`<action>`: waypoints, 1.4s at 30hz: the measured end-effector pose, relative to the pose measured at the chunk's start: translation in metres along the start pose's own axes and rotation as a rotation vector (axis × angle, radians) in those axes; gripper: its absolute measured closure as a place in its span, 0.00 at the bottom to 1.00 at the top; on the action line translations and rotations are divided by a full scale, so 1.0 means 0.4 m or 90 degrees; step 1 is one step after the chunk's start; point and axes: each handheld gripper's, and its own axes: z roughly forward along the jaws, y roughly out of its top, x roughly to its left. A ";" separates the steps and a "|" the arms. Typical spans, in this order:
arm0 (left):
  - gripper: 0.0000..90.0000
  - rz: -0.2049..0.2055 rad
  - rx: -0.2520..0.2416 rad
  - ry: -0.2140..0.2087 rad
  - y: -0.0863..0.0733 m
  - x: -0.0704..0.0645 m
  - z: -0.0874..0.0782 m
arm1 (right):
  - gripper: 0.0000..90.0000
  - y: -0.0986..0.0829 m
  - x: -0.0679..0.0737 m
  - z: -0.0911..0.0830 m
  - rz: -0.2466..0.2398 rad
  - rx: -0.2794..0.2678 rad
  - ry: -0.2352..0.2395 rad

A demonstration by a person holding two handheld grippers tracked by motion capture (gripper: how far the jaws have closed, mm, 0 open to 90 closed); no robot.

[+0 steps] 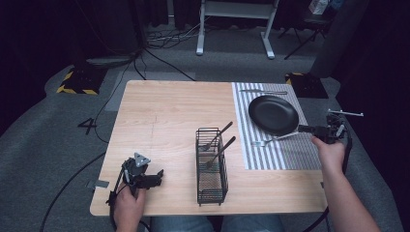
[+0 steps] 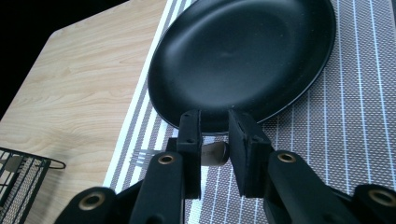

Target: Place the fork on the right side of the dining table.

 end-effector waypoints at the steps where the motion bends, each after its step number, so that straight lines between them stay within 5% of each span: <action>1: 0.11 0.000 0.000 0.000 0.000 0.000 0.000 | 0.83 0.000 0.000 0.000 0.000 0.000 0.000; 13: 0.11 -0.002 0.001 0.001 0.000 -0.001 0.000 | 0.83 0.002 -0.030 -0.006 0.014 -0.011 -0.006; 27: 0.11 -0.002 0.001 0.001 0.000 -0.001 0.000 | 0.79 0.002 0.007 -0.021 -0.043 -0.004 -0.013; 42: 0.11 -0.005 0.000 0.000 -0.001 -0.002 0.000 | 0.55 0.004 0.156 -0.074 -0.199 0.007 0.011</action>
